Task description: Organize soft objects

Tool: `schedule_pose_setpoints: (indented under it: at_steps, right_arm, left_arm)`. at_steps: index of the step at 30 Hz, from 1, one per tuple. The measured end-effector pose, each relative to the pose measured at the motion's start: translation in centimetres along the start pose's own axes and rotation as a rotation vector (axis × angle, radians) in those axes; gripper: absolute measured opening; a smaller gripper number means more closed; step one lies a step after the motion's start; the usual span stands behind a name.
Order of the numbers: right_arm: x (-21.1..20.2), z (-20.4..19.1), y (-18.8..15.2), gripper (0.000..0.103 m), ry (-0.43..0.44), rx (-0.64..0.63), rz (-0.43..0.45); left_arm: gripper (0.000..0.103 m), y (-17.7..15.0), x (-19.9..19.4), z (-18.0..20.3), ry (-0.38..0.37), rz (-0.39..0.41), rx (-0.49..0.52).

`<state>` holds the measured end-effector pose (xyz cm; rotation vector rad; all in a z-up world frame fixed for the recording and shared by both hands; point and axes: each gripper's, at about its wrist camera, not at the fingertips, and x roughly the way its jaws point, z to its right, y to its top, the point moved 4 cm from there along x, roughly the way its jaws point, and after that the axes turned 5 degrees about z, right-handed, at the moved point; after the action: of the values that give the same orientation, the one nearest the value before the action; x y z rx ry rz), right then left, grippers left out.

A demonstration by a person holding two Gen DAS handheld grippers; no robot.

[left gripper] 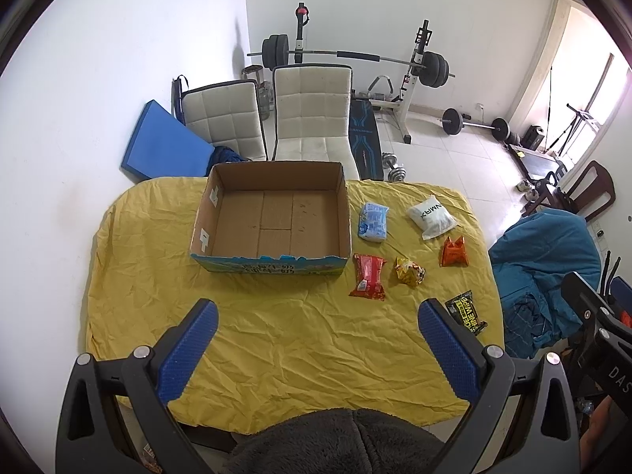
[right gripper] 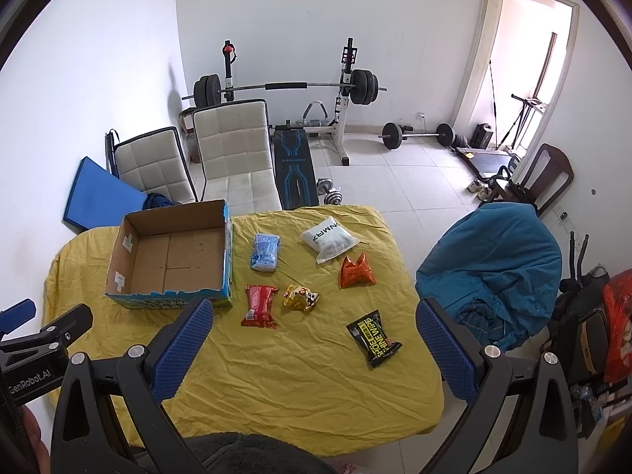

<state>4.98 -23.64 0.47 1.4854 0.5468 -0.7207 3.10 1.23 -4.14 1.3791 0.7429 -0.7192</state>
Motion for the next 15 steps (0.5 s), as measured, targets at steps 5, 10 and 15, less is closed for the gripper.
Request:
schedule_pose_setpoints:
  at_steps: [5, 10, 15]
  right_arm:
    - [0.02, 0.02, 0.11, 0.103, 0.0, -0.002, -0.001]
    - [0.06, 0.05, 0.11, 0.103, 0.001, 0.0, 0.0]
    - [0.06, 0.03, 0.15, 0.103, 0.001, 0.0, -0.002]
  left_arm:
    - [0.103, -0.02, 0.05, 0.06, 0.0, 0.001, -0.001]
    - [0.103, 0.02, 0.05, -0.02, 0.003, 0.001, 0.001]
    - [0.103, 0.01, 0.05, -0.07, 0.002, 0.0, -0.001]
